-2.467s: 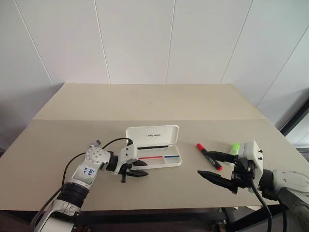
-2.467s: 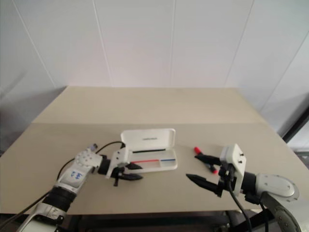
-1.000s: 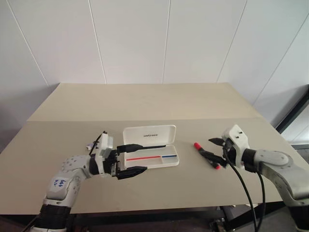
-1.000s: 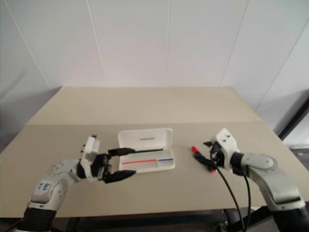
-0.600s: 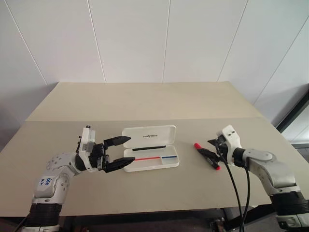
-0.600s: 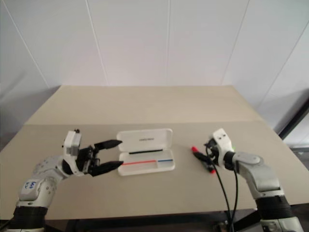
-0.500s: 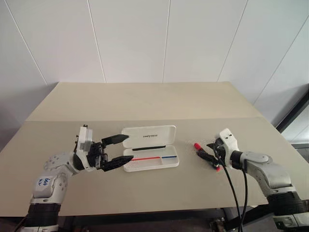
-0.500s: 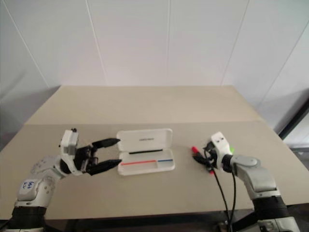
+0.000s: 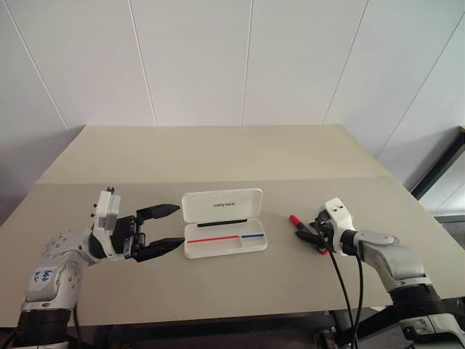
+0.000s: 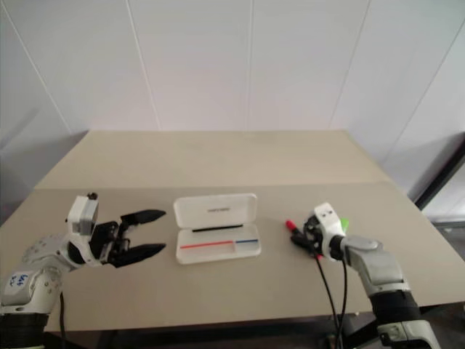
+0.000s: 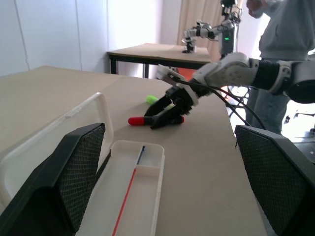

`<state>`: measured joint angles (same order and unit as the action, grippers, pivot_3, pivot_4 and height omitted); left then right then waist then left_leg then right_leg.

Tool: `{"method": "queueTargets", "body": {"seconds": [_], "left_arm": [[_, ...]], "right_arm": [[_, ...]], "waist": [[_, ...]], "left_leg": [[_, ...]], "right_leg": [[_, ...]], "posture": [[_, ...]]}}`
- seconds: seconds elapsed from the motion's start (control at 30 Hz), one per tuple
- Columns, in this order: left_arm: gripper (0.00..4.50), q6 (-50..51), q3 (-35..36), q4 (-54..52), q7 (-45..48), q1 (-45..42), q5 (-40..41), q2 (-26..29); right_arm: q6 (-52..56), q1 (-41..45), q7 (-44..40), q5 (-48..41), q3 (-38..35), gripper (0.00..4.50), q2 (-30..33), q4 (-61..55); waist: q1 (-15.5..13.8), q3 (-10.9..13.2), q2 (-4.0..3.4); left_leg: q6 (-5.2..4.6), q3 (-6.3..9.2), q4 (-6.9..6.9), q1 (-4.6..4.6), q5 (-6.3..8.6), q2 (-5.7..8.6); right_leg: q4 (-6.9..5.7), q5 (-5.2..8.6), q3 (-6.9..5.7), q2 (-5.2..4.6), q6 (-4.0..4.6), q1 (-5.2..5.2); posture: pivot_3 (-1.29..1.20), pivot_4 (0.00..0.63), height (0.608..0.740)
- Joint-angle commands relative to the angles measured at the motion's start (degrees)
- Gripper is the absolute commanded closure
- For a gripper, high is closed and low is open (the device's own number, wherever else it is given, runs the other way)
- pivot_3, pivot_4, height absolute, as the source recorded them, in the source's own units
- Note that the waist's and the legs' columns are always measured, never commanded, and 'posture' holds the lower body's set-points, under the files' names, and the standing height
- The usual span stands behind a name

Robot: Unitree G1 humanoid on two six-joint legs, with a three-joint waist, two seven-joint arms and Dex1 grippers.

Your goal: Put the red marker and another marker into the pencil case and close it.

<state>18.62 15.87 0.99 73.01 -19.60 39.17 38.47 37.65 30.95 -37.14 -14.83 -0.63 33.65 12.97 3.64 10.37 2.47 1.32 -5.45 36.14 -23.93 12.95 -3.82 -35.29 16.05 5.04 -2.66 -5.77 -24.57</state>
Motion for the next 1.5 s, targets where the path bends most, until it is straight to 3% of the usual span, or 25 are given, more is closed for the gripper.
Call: {"method": "queueTargets", "body": {"seconds": [0.03,0.17,0.7,0.97,1.2,1.5], "left_arm": [[0.0,-0.74,1.43,0.82,1.25,-0.45,0.6,1.44],[0.0,-1.69,1.33,2.94,2.8,-0.77,-0.15,2.72],[0.0,-6.8,1.61,9.68,5.65,-1.94,-1.07,3.56],[0.0,-8.95,1.04,14.55,6.67,-2.43,-2.11,3.26],[0.0,-11.08,2.25,16.41,6.9,-1.09,-3.15,3.84],[0.0,-14.93,4.05,19.41,6.74,-1.11,-4.8,5.29]], "right_arm": [[1.54,-0.8,0.33,0.6,0.17,1.89,-0.57,1.28],[0.6,-0.55,0.78,0.51,-0.81,3.14,-1.1,1.03],[2.21,1.86,1.9,-5.86,-5.76,3.14,-2.41,-22.96],[5.63,1.99,-6.89,-9.03,2.18,3.14,3.65,-35.67],[-3.9,1.14,-12.45,-1.0,12.24,3.14,8.0,-33.44],[-22.29,13.31,-12.19,15.51,25.87,3.14,-0.53,-16.75]], "waist": [[-0.01,-0.06,0.1],[0.05,-0.14,0.23],[1.01,-0.06,0.1],[0.98,-0.06,0.11],[1.07,-0.07,0.12],[1.33,-0.07,0.13]], "left_leg": [[0.01,0.0,-0.04,0.0,0.0,-0.01],[0.05,0.0,-0.11,-0.01,0.03,-0.04],[0.13,-0.04,-0.48,-0.21,0.08,-0.07],[0.13,-0.07,-0.5,-0.24,0.08,-0.09],[0.13,-0.08,-0.48,-0.24,0.08,-0.08],[0.15,-0.25,-0.31,-0.3,0.06,-0.11]], "right_leg": [[0.0,0.02,-0.01,0.0,0.03,-0.01],[0.09,0.04,-0.03,-0.01,0.07,-0.01],[0.18,0.02,-0.08,-0.01,-0.01,-0.34],[0.2,0.04,-0.09,0.0,0.02,-0.4],[0.2,0.13,-0.09,-0.01,0.18,-0.41],[-0.3,0.19,0.05,0.07,0.28,-0.78]], "posture": [[0.0,0.15,0.74],[0.0,0.15,0.74],[0.0,0.15,0.74],[0.0,0.15,0.74],[0.0,0.15,0.74],[0.0,0.15,0.74]]}}
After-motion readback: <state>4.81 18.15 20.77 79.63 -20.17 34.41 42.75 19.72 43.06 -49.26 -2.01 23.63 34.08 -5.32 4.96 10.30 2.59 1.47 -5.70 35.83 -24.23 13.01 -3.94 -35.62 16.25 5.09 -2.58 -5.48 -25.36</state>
